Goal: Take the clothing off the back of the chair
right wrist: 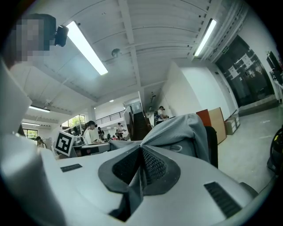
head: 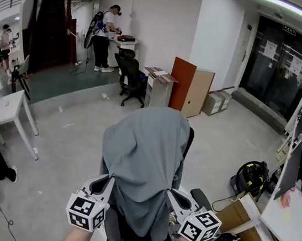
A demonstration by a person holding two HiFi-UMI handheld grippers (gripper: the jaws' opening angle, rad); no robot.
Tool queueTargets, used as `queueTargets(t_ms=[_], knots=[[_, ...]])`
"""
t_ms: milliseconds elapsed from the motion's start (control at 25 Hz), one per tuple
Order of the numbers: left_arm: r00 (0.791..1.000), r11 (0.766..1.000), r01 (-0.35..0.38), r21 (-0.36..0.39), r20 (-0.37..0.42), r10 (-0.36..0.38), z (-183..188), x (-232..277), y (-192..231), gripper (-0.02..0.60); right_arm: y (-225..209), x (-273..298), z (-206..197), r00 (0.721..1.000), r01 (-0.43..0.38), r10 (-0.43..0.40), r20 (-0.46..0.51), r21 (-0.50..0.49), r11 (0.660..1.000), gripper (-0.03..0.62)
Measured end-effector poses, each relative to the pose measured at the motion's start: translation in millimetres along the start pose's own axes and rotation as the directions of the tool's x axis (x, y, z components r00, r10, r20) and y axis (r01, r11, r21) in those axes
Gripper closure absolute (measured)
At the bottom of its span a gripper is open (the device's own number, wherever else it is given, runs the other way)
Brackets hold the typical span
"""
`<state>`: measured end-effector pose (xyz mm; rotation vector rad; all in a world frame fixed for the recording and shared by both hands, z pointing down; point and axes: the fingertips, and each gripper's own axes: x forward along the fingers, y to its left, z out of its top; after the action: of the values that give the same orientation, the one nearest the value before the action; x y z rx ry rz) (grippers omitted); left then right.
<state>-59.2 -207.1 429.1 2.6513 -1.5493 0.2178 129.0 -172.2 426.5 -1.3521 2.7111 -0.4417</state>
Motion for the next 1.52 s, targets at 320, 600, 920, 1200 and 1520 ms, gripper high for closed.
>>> queueTargets(t_ms=[320,600,920,1200,1520], knots=[[0.999,0.999,0.027,0.023,-0.036,-0.026,-1.8,25.9,13.4,0.565,-3.9,29.9,-11.2,0.998,-0.022,0.022,-0.053,-0.008,1.000,0.571],[0.989,0.989,0.132,0.060,-0.069,-0.128,-4.5,69.2,17.2,0.565,-0.8,76.6,-10.4,0.993,-0.072,0.065,-0.100,-0.065,0.995,0.571],[0.944,0.936,0.325,0.137,-0.106,-0.312,-3.3,115.5,11.1,0.561,-8.1,124.5,9.0,0.992,-0.084,0.073,-0.107,-0.098,0.992,0.571],[0.870,0.857,0.493,0.149,-0.111,-0.481,-5.6,139.6,-4.4,0.553,-12.0,155.8,8.6,0.983,-0.110,0.087,-0.164,-0.136,0.985,0.571],[0.795,0.784,0.606,0.133,-0.090,-0.600,-6.0,148.5,-4.2,0.474,-7.1,185.9,16.6,0.979,-0.129,0.103,-0.176,-0.145,0.981,0.571]])
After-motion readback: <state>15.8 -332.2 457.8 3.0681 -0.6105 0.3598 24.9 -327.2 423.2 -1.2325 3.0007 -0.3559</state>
